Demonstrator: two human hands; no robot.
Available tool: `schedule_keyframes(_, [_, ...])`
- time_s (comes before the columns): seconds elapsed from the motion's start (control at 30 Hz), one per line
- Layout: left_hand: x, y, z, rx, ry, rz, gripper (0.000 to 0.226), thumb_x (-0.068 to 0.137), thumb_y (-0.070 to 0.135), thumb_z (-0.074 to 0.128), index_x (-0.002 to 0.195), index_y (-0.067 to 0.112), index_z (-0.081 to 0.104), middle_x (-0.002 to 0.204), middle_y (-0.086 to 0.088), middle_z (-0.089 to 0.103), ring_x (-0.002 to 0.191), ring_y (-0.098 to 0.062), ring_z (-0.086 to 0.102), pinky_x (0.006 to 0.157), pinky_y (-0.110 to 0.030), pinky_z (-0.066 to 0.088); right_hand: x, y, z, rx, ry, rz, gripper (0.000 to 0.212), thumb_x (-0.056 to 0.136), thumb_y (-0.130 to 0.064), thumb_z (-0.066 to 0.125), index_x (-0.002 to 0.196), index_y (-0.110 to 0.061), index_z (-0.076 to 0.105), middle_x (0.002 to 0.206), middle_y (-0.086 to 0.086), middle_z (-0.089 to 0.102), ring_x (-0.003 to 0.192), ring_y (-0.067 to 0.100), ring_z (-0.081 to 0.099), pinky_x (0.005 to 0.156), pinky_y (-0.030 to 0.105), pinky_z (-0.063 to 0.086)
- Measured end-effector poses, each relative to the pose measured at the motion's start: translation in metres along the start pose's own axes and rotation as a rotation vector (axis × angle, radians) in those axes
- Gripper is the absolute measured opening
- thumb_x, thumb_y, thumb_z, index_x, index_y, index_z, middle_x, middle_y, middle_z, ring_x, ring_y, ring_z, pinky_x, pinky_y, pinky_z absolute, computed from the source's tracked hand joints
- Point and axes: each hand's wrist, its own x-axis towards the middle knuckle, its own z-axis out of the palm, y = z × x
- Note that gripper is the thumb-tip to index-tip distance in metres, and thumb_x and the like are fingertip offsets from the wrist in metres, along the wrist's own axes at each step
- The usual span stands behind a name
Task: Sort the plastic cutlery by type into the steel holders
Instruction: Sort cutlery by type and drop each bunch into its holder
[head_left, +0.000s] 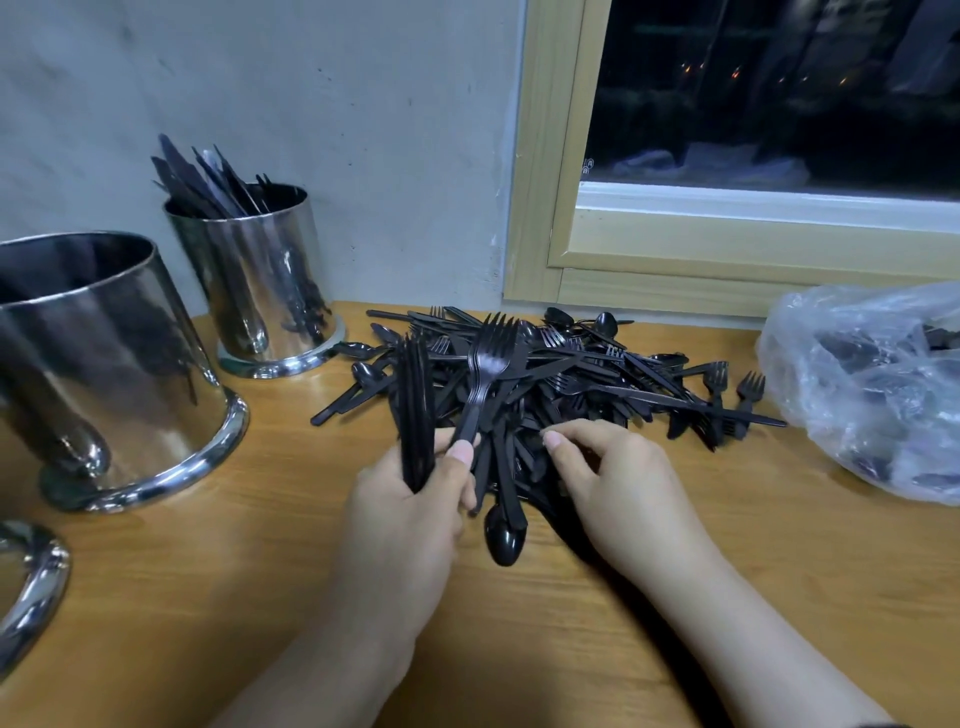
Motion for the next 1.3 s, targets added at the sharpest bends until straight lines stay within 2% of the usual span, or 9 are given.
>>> schedule_keyframes(0.17, [0.003,-0.003,0.001,-0.015,0.01,-0.014,0.019,0.102,0.026,0.057,0.085,0.025,0.066,0.069,-0.012,0.051,0.053,-0.021,0.037,0.048,-0.035,0.033,0.0,0.002,-0.004,0.113,0.023,0.144,0.02,0.094,-0.044,0.063,0.08,-0.033,0.072,0.067,-0.01,0.07,0.063,0.016,0.064,0.055,0.029,0.049])
schedule_keyframes(0.3, [0.002,-0.001,0.002,-0.017,0.019,-0.016,0.029,0.101,0.026,0.057,0.075,0.033,0.067,0.069,-0.01,0.053,0.052,-0.021,0.037,0.048,-0.034,0.033,-0.001,-0.004,-0.003,0.073,0.059,0.149,0.019,0.09,-0.054,0.064,0.092,-0.035,0.066,0.075,-0.031,0.064,0.071,0.0,0.062,0.088,0.043,0.051])
schedule_keyframes(0.43, [0.001,-0.001,0.003,-0.015,0.016,-0.007,0.023,0.102,0.024,0.057,0.08,0.027,0.064,0.069,-0.01,0.051,0.054,-0.021,0.038,0.049,-0.034,0.032,0.001,-0.006,-0.002,0.015,0.044,0.162,0.022,0.09,-0.052,0.066,0.108,-0.039,0.064,0.071,-0.019,0.066,0.078,0.001,0.061,0.097,0.04,0.041])
schedule_keyframes(0.53, [0.002,-0.002,0.004,-0.01,0.025,-0.015,0.027,0.102,0.023,0.057,0.078,0.03,0.066,0.067,-0.009,0.052,0.052,-0.021,0.038,0.047,-0.033,0.033,0.001,-0.006,-0.004,0.036,0.039,0.19,0.008,0.09,-0.042,0.069,0.095,-0.039,0.064,0.07,-0.017,0.065,0.079,-0.003,0.059,0.092,0.035,0.036])
schedule_keyframes(0.67, [0.005,-0.004,0.004,-0.029,0.044,-0.037,0.026,0.103,0.02,0.058,0.082,0.029,0.071,0.065,-0.007,0.055,0.049,-0.02,0.039,0.043,-0.03,0.032,0.001,-0.002,-0.01,0.188,0.058,0.245,0.011,0.084,-0.024,0.067,0.079,-0.034,0.065,0.068,-0.02,0.066,0.062,0.003,0.057,0.092,0.043,0.049])
schedule_keyframes(0.87, [0.005,-0.004,0.002,0.0,0.038,-0.015,0.025,0.103,0.023,0.057,0.082,0.029,0.069,0.065,-0.011,0.055,0.05,-0.022,0.041,0.041,-0.03,0.035,-0.017,-0.004,-0.026,0.421,0.111,0.273,0.017,0.084,-0.015,0.065,0.071,-0.016,0.076,0.066,0.003,0.069,0.049,0.002,0.046,0.048,0.016,0.038])
schedule_keyframes(1.0, [0.004,-0.004,0.001,-0.007,0.044,-0.009,0.023,0.103,0.023,0.057,0.083,0.029,0.068,0.065,-0.009,0.055,0.05,-0.021,0.042,0.041,-0.031,0.035,-0.028,-0.017,-0.029,0.508,0.083,0.232,0.019,0.083,-0.022,0.067,0.071,-0.009,0.072,0.062,0.017,0.061,0.052,0.011,0.046,0.051,0.025,0.039])
schedule_keyframes(1.1, [0.004,-0.003,0.001,-0.025,0.052,-0.022,0.026,0.102,0.022,0.058,0.082,0.031,0.07,0.064,-0.005,0.057,0.049,-0.019,0.043,0.04,-0.029,0.035,-0.036,-0.031,-0.031,0.489,0.098,0.142,0.029,0.086,-0.03,0.072,0.062,-0.014,0.07,0.059,0.014,0.058,0.05,0.009,0.042,0.048,0.02,0.034])
schedule_keyframes(1.3, [0.003,-0.001,0.002,-0.047,0.047,-0.066,0.015,0.103,0.019,0.058,0.095,0.019,0.071,0.065,-0.005,0.059,0.047,-0.02,0.049,0.037,-0.029,0.033,-0.039,-0.038,-0.025,0.562,0.1,0.051,0.015,0.081,-0.023,0.078,0.067,-0.024,0.075,0.06,0.0,0.065,0.052,0.002,0.05,0.051,0.014,0.039])
